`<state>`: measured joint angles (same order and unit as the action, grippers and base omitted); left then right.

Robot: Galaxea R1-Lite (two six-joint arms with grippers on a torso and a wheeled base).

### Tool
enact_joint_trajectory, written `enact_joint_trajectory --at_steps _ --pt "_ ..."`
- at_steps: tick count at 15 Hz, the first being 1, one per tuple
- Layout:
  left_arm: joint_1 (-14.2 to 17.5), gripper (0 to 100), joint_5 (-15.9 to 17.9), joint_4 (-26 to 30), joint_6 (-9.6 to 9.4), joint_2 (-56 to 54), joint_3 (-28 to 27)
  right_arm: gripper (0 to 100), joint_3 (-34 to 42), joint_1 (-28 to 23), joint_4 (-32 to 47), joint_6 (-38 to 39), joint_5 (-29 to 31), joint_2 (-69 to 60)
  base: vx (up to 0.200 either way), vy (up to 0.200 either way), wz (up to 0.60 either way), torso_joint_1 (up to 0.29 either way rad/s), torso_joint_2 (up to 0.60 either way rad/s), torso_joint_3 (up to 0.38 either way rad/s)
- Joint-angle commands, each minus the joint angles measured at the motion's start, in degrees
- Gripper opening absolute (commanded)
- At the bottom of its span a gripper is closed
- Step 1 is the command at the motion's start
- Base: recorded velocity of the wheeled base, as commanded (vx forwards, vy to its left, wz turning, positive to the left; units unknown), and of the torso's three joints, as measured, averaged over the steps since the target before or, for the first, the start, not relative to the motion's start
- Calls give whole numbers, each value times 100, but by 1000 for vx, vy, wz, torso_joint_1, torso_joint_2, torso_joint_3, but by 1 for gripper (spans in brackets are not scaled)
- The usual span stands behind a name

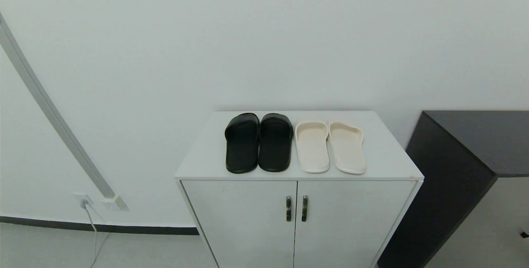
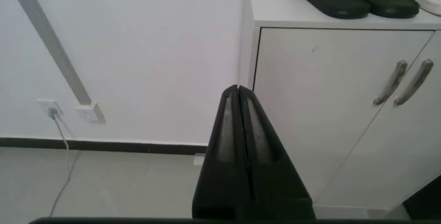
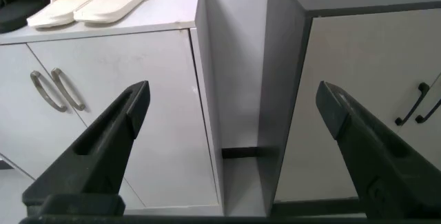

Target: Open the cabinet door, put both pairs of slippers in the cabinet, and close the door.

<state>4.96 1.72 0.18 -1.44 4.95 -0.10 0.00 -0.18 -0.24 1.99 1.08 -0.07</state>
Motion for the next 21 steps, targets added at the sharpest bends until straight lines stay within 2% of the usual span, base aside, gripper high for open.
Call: enact_joint_trajectory --at_steps 1,6,7,8,9,10,12,14,17,19,21 --pt "5 0 -84 -9 3 -3 1 100 0 1 -2 -76 -29 7 0 0 0 0 0 0" --pt "5 0 -110 -1 12 -3 1 100 0 1 -11 -93 -91 7 0 0 0 0 0 0" --pt "5 0 -102 -1 12 -3 1 100 -712 89 -81 241 -47 218 0 0 0 0 0 0" --pt "5 0 -102 -1 12 -3 1 100 -1600 229 200 830 -29 666 0 0 0 0 0 0" --pt "5 0 -102 -1 3 -3 1 100 -1767 238 402 821 -38 833 0 0 0 0 0 0" --pt "5 0 -102 -1 12 -3 1 100 -1846 273 692 373 -249 1053 0 0 0 0 0 0" --pt "5 0 -102 -9 82 -3 1 100 -1591 291 684 329 -513 1159 0 0 0 0 0 0" --pt "5 0 -93 -9 82 -3 1 100 -1679 317 640 329 -706 1572 0 0 0 0 0 0" --pt "5 0 -84 -9 74 -3 1 100 -2013 352 -2 329 -1005 3004 0 0 0 0 0 0" --pt "5 0 -84 -9 65 -3 1 100 -2136 528 -617 346 -1014 3927 0 0 0 0 0 0" --pt "5 0 -84 -9 56 -3 1 100 -2399 713 -890 425 -987 4551 0 0 0 0 0 0"
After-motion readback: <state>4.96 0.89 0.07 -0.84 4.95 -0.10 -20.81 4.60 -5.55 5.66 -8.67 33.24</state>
